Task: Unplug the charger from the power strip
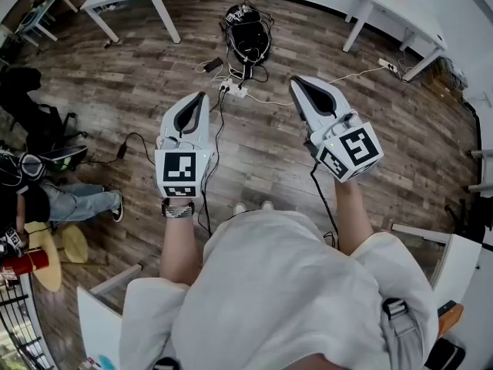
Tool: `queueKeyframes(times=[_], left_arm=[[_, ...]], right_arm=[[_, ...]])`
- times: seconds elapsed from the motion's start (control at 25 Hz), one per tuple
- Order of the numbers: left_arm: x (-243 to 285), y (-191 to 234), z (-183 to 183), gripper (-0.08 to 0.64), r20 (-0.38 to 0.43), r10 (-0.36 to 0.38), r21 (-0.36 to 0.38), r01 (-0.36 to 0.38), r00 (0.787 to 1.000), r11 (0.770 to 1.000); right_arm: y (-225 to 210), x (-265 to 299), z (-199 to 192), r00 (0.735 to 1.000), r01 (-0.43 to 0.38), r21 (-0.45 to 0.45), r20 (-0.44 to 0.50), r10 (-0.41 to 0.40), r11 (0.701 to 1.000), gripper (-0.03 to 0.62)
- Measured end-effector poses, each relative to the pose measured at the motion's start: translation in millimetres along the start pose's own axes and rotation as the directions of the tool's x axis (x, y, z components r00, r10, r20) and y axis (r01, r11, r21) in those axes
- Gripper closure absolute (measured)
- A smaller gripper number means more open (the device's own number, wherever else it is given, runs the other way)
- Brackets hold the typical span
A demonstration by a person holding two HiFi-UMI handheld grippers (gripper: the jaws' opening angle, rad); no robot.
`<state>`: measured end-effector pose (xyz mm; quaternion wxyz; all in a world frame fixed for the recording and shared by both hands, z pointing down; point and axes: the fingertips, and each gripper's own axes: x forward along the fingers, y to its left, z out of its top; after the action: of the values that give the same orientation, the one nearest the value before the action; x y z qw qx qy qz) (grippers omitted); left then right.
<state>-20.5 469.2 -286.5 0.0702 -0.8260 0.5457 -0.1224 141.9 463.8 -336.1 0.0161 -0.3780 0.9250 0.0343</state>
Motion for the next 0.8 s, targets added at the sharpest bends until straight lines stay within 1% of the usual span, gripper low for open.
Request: queueKeyframes(times=[0.12,0.32,0.48,0.64,0.8], left_arm=[[1.4,-5.0,0.9,0.555,-0.002,0.016,-0.005,-0.016,1.000,1.000],[-0.1,-11.6,-6.7,0.555,-0.017,0.045,-0.018,-0.046,0.999,0.999],[3.4,-11.6,-13.9,0.555,-0.027,0.066,-0.055,-0.068,0.997,0.996],[16.8,-9.4,-19.8,0.555,-0.028,0.064,-0.068,-0.066,0.998,0.995],[42.7,4.2,-27.1,0.555,-0.026,0.059,-0.071,-0.060,0.998,0.996]], right_arm=[[-5.3,-3.9,-3.2,1.000,-0.015,0.004,-0.005,0.015,1.000,0.591],[-6.4,-8.7,-14.7,0.998,-0.040,-0.009,-0.041,0.040,0.999,0.591],[-14.7,-6.9,-21.1,0.998,-0.038,0.007,-0.044,0.039,0.999,0.591],[-24.7,0.8,-24.6,0.999,-0.031,0.004,-0.025,0.031,0.999,0.591],[-40.2,20.6,-32.9,0.999,-0.020,0.005,-0.026,0.020,1.000,0.591]])
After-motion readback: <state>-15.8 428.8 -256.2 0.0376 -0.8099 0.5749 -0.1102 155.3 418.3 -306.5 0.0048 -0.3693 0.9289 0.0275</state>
